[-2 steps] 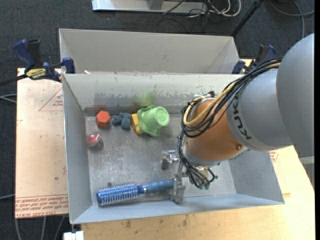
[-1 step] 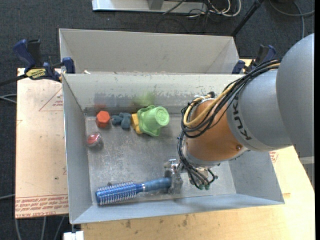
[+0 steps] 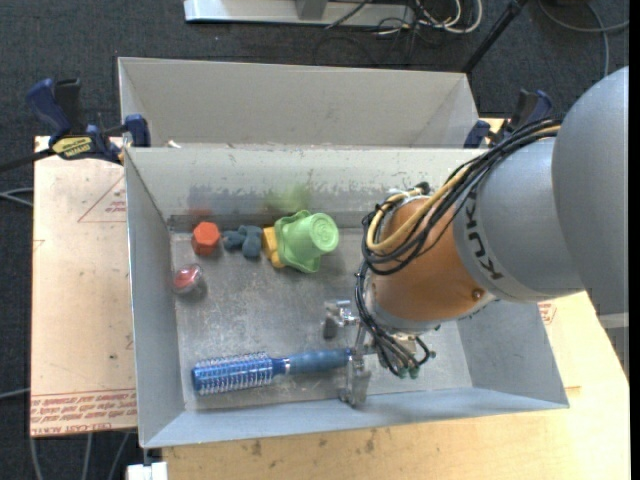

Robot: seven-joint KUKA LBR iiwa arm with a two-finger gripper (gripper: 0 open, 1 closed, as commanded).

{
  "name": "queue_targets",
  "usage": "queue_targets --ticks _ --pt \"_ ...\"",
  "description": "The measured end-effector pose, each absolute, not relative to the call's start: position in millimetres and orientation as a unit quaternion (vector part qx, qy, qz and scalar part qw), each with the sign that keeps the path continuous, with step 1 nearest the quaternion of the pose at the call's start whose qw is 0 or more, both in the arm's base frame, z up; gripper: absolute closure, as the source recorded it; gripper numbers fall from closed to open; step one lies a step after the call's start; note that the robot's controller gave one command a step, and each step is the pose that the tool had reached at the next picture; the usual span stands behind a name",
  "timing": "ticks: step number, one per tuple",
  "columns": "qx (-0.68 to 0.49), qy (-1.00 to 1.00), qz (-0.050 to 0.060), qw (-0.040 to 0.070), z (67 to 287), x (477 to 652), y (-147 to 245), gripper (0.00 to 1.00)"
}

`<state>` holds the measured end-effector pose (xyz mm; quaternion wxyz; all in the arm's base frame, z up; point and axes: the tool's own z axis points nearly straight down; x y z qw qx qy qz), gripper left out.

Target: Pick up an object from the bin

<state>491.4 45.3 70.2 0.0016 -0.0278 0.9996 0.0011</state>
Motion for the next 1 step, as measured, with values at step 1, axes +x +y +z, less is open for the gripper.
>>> queue_targets --ticks 1 --pt "0.026 1.0 0.001 0.001 69.9 513.9 49.5 0.0"
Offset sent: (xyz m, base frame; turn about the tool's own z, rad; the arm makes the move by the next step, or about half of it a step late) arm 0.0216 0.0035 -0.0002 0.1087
